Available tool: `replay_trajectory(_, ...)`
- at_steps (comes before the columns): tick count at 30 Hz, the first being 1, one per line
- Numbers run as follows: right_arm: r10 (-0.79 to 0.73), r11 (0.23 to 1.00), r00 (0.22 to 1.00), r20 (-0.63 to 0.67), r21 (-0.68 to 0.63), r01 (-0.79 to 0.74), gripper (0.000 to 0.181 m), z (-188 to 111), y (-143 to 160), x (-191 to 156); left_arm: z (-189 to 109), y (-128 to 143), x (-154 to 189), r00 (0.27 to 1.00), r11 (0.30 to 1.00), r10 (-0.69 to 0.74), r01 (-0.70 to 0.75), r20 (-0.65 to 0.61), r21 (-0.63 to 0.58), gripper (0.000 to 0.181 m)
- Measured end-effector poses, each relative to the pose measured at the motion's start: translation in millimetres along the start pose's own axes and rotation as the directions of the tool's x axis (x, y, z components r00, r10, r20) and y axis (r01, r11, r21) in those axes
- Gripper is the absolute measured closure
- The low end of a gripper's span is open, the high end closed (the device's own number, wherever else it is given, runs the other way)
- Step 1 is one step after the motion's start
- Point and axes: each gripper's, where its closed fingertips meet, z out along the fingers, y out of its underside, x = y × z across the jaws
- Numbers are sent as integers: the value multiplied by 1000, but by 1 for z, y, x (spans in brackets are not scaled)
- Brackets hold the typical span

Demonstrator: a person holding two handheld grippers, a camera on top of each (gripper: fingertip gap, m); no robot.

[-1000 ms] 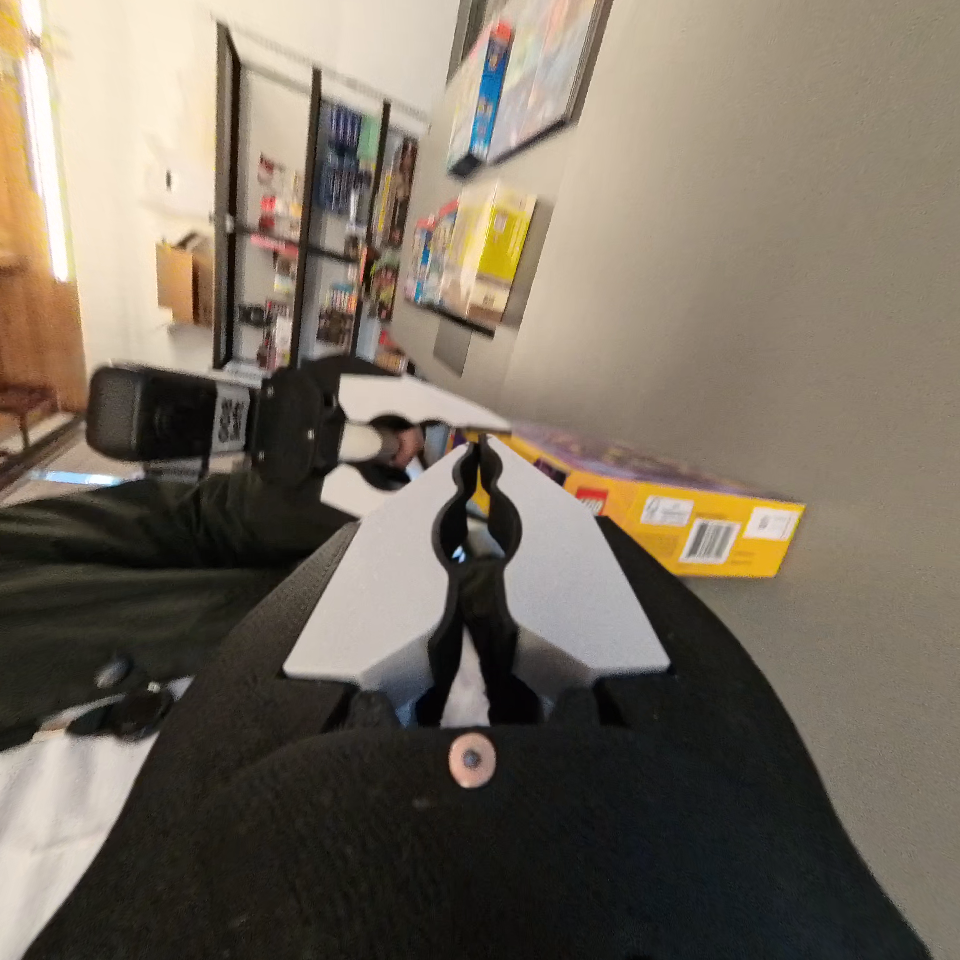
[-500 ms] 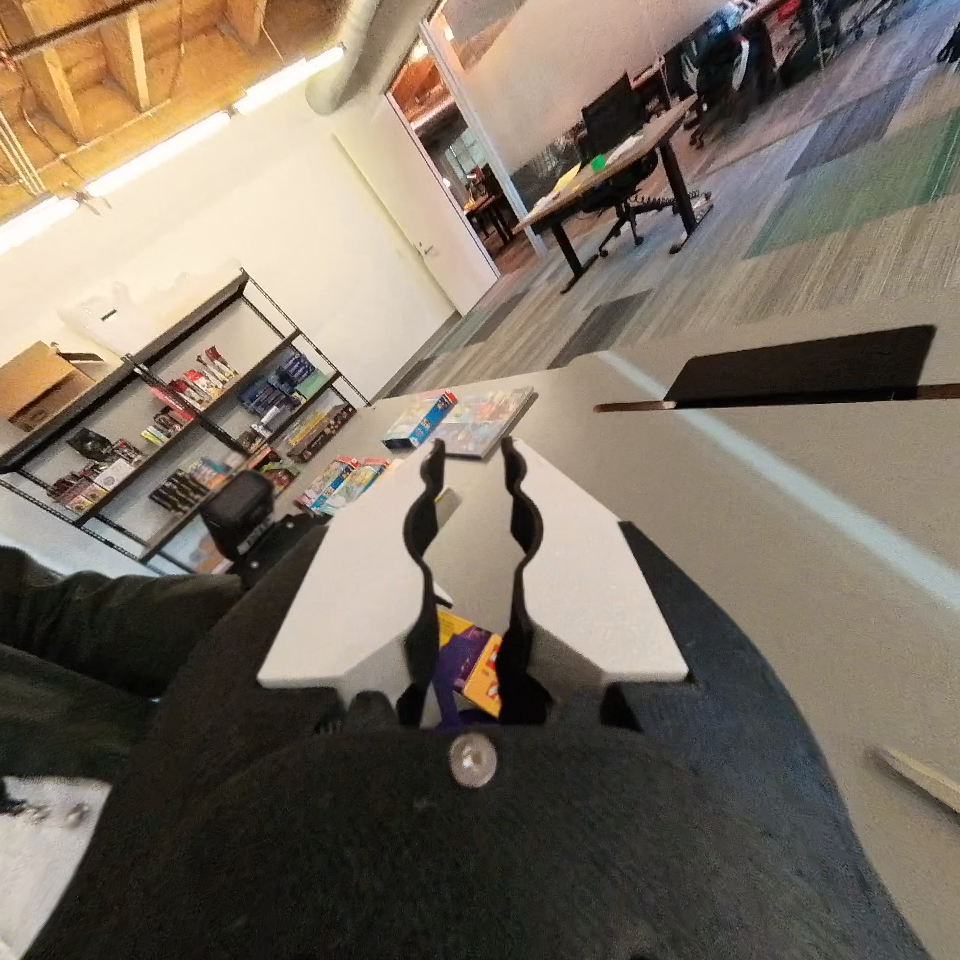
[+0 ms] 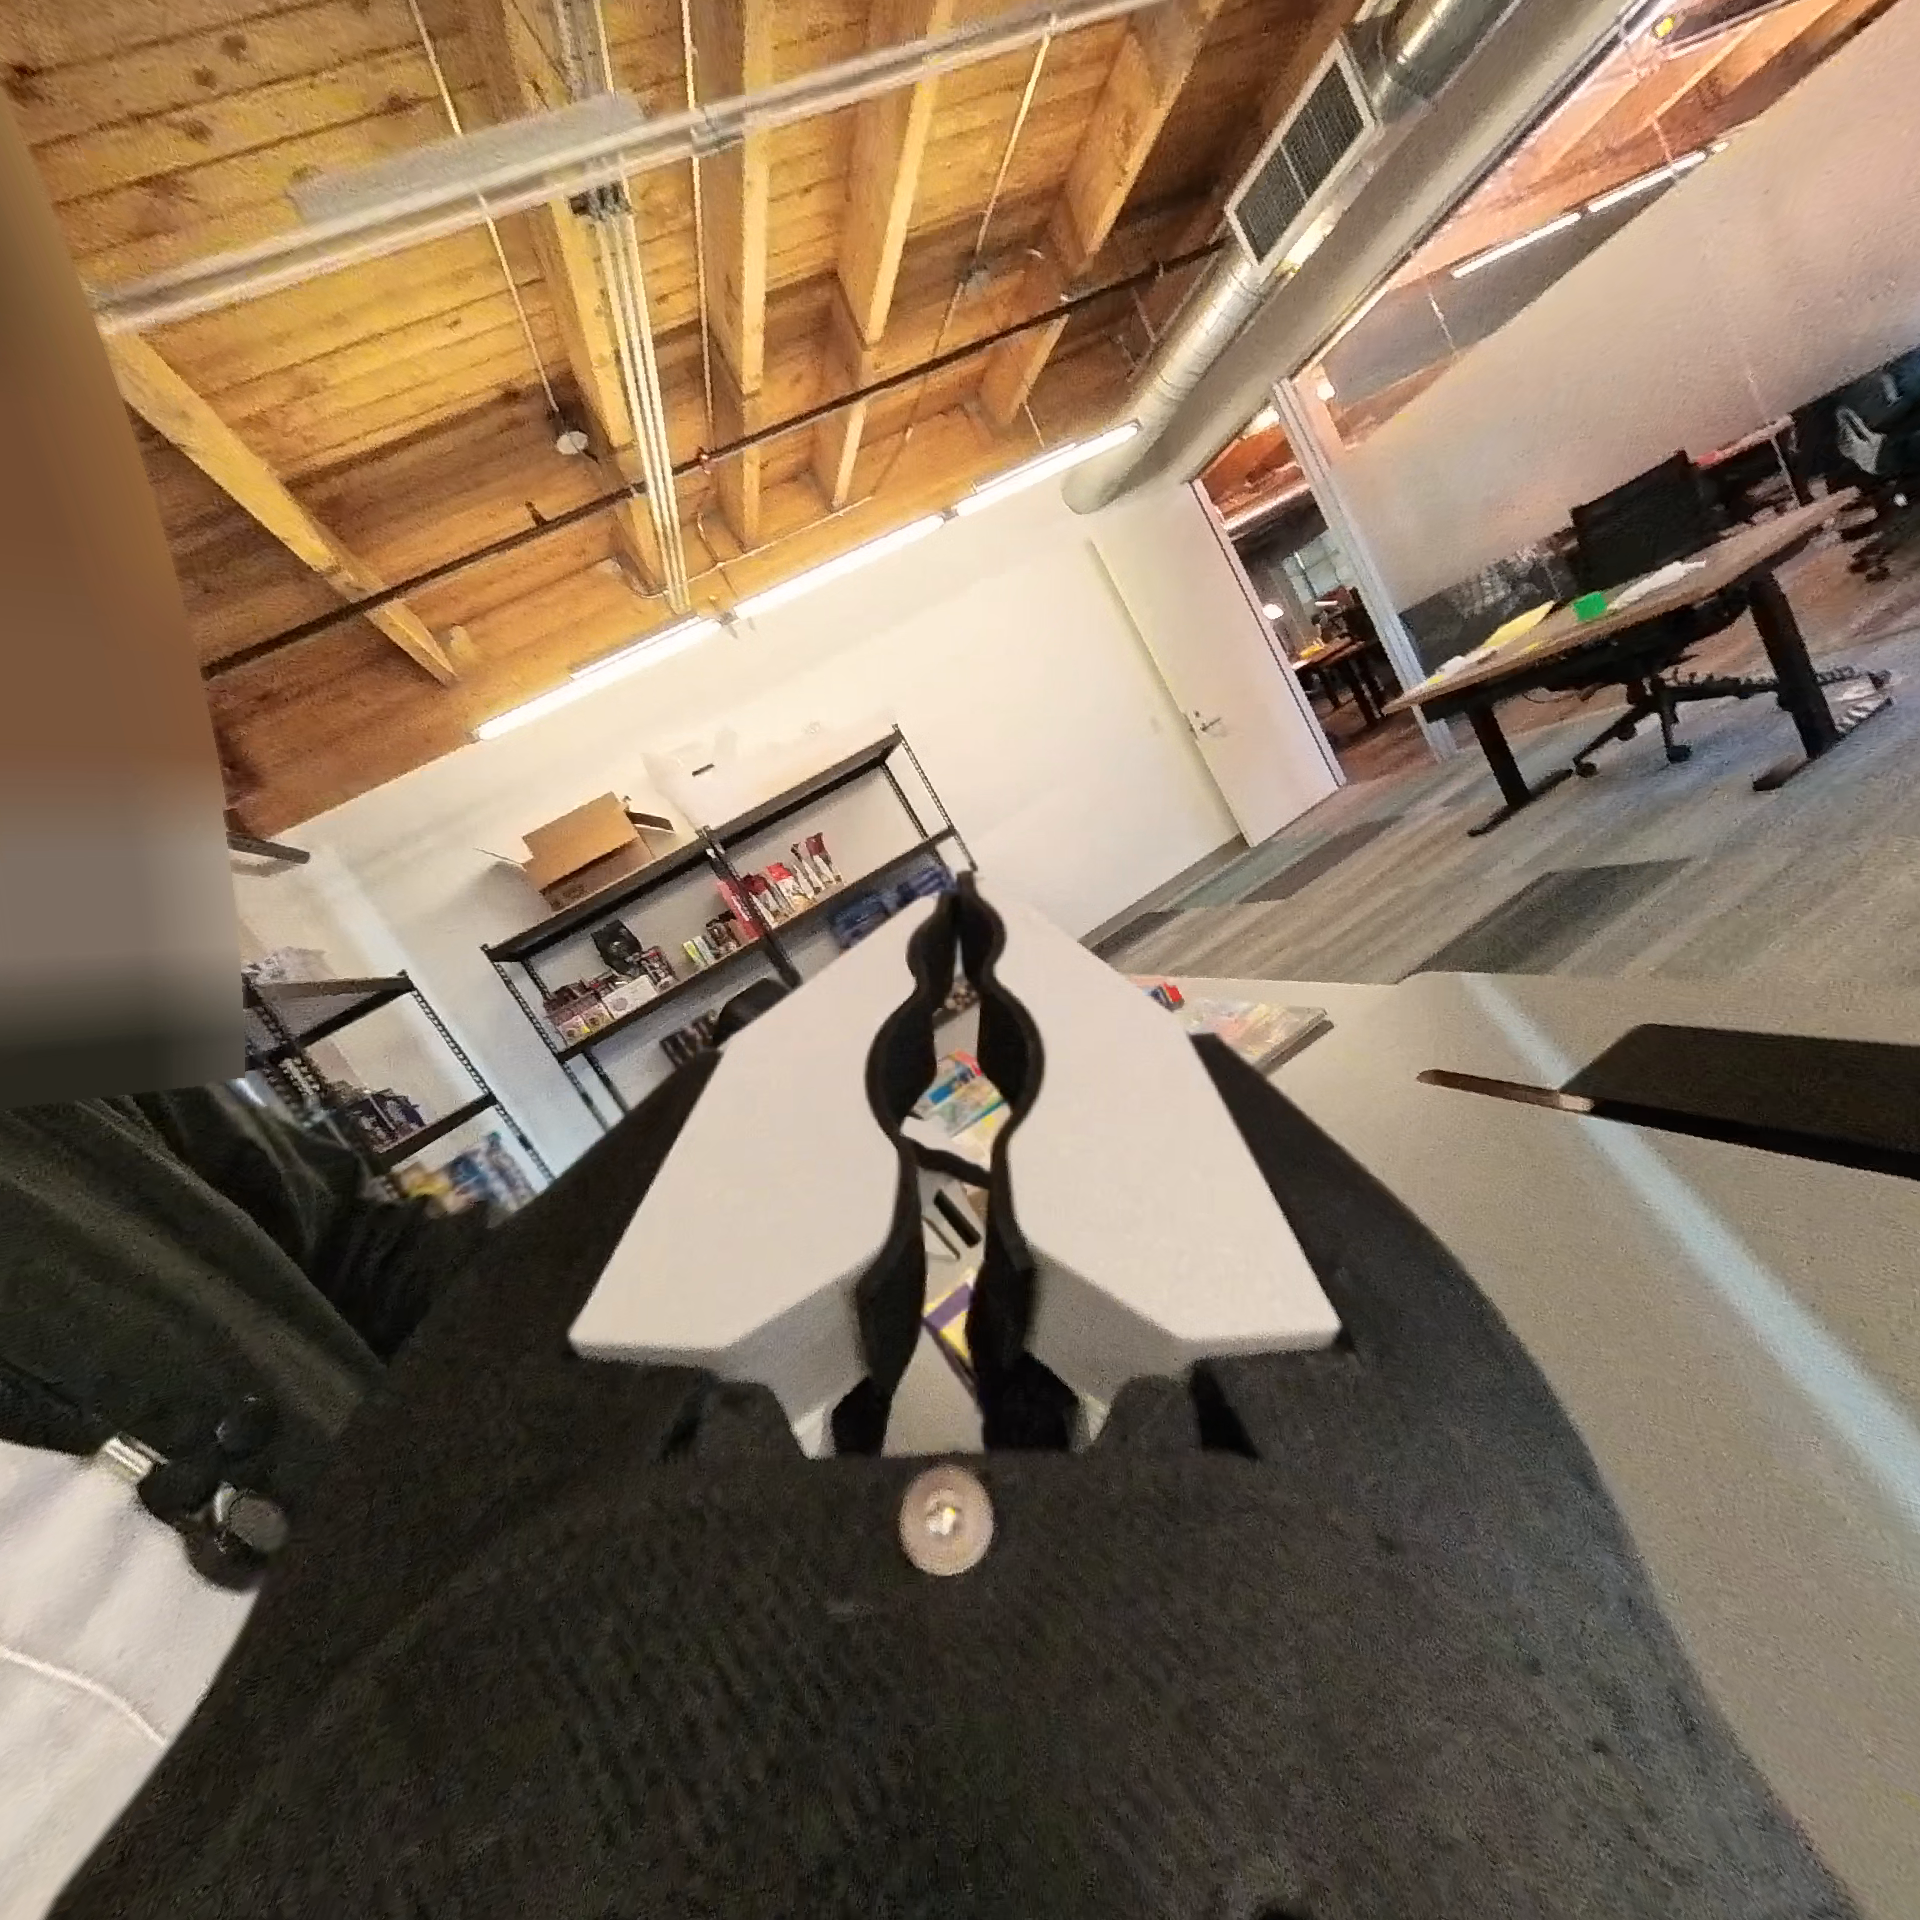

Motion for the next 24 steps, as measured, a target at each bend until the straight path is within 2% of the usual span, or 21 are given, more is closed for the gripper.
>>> replay_trajectory(2, 10, 999, 998, 69, 38, -13, 181, -20, -25, -10, -11, -5, -2, 995, 997, -67, 65, 77, 28, 128)
replay_trajectory(4, 30, 992, 985, 171, 112, -50, 169, -38, -54, -24, -22, -12, 4, 982, 990, -134, 126, 134, 71, 128)
replay_trajectory(5, 50, 992, 974, 221, 101, -74, 164, -43, -63, -30, -27, -15, 8, 974, 985, -159, 145, 162, 95, 130)
replay_trajectory(6, 69, 994, 957, 281, 61, -90, 165, -46, -67, -38, -31, -17, 13, 966, 981, -177, 157, 188, 113, 131)
replay_trajectory(7, 84, 996, 948, 306, 13, -93, 181, -47, -68, -40, -34, -18, 18, 958, 979, -188, 164, 216, 123, 133)
replay_trajectory(8, 63, 998, 958, 279, -36, -55, 181, -46, -64, -37, -36, -17, 24, 951, 977, -197, 171, 239, 127, 133)
replay_trajectory(10, -45, 984, 983, 179, -163, 75, 181, -45, -47, -21, -34, -13, 39, 945, 976, -211, 189, 250, 112, 134)
replay_trajectory(12, -102, 941, 990, 101, -312, 129, 181, -49, -22, 3, -32, -8, 52, 943, 978, -206, 194, 261, 72, 134)
replay_trajectory(14, -194, 876, 981, 3, -449, 174, 181, -61, 8, 43, -34, -5, 60, 940, 982, -190, 185, 285, 45, 135)
replay_trajectory(16, -309, 772, 948, -74, -601, 205, 180, -84, 46, 91, -38, -2, 65, 935, 981, -189, 190, 300, 26, 136)
replay_trajectory(18, -276, 721, 956, -101, -679, 137, 158, -98, 84, 116, -42, 2, 68, 928, 978, -203, 209, 312, 15, 137)
replay_trajectory(21, -179, 689, 977, -120, -723, 38, 159, -106, 123, 124, -33, -2, 78, 943, 985, -161, 172, 291, -13, 139)
replay_trajectory(24, -106, 688, 988, -114, -725, -9, 162, -102, 142, 122, 2, -4, 91, 973, 992, -36, 62, 229, -108, 129)
